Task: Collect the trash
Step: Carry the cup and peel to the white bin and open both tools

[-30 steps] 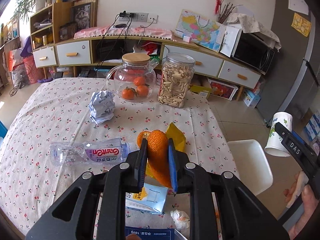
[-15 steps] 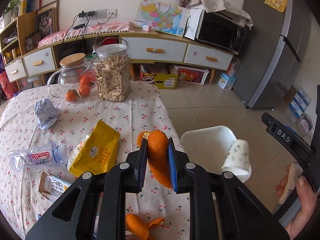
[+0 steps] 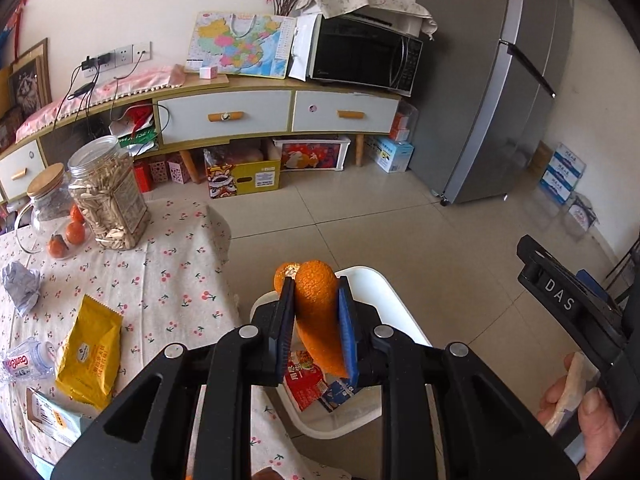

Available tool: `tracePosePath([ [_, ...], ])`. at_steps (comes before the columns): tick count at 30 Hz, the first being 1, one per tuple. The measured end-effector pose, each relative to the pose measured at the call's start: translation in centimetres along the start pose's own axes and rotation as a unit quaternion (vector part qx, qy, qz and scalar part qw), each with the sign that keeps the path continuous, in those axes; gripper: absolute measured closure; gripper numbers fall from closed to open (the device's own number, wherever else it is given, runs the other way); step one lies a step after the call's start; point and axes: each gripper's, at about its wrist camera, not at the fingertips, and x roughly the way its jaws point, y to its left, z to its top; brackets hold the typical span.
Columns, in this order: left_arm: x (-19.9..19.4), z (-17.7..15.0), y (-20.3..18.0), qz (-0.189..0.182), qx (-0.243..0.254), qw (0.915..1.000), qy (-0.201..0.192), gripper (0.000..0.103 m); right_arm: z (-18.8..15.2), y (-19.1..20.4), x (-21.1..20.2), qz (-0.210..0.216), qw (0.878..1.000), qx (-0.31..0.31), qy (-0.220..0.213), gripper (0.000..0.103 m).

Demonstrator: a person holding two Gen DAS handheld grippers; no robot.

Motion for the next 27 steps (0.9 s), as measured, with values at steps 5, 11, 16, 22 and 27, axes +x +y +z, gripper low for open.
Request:
tracePosePath([
  [5, 1.5, 0.4, -2.1, -0.016, 0.007, 0.9998, 0.01, 0.061, 0.3, -1.8, 0.5, -0.019, 1.0, 0.011, 0.002, 0.007],
  [11, 1.4, 0.4, -2.8, -0.01, 0.008, 0.9999, 0.009, 0.032, 0.3, -2.5, 0.6, -0.025, 1.0, 0.017, 0.005, 0.007],
  [16, 0.8, 0.3, -1.9, 0.018, 0.008, 0.9998, 0.003, 0.023, 0.2, -2.0, 0.1, -0.021, 1.0, 0.009, -0.001, 0.007],
  [22, -0.3, 0.3, -0.3, 0.046, 0.012, 0.9989, -0.005, 0.023, -0.1, -0.1, -1.2, 0.001, 1.0, -0.014, -0.013, 0.007],
  [27, -1.5, 0.3, 1.7, 0.076, 0.006, 0.9969, -0.016, 0.016, -0.8, 2.6, -2.7, 0.018, 0.998, -0.055, -0.033, 0.007],
])
